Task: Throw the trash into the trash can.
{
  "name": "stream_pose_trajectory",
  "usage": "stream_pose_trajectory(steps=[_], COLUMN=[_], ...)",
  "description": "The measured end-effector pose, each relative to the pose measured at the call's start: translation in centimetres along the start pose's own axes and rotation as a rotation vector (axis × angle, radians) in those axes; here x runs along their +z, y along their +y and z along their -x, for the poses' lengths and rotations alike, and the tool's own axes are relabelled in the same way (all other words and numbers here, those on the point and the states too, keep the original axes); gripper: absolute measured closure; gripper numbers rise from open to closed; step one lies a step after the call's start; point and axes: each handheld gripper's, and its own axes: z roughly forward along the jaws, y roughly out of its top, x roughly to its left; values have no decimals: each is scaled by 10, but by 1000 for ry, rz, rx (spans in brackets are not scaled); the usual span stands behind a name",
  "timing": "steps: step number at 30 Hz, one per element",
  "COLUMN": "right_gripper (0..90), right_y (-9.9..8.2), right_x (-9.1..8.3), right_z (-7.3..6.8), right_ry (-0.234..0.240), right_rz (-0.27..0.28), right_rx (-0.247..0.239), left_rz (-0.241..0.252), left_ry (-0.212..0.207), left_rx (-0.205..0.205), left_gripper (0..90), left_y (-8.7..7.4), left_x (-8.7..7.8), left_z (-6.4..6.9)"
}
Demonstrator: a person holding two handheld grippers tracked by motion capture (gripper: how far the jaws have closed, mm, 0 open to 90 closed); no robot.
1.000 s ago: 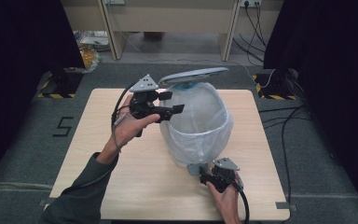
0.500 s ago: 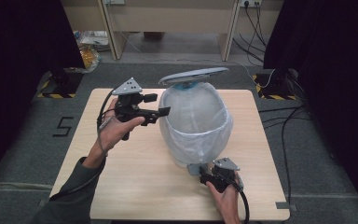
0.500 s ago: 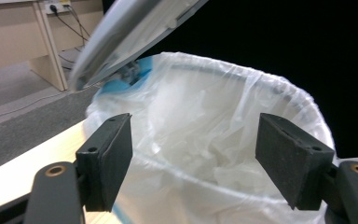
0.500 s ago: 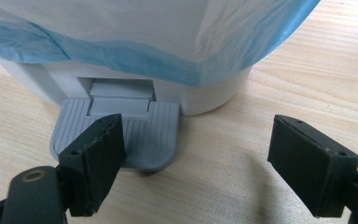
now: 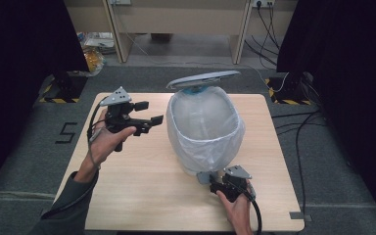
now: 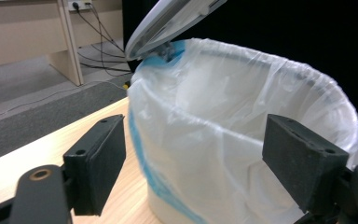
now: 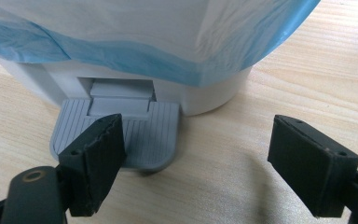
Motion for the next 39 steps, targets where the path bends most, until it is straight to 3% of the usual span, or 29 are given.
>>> stream_pose_trajectory(steps=[10, 17, 29, 39], right_gripper=[188, 188, 188, 187], right_y=[0, 0, 0, 0], right_x=[0, 0, 0, 0], right_z=[0, 0, 0, 0], right_ry=[0, -1, -2, -2], right_rz=[0, 0, 0, 0], right_rx=[0, 0, -1, -1], left_rz=[12, 25, 30, -1], left_ry=[52, 53, 68, 93], left_rx=[-8, -32, -49, -43], left_gripper=[190, 173, 161, 161], left_y=[-23, -40, -75, -101], left_x=[-13, -17, -15, -9], left_z=[-9, -15, -23, -27])
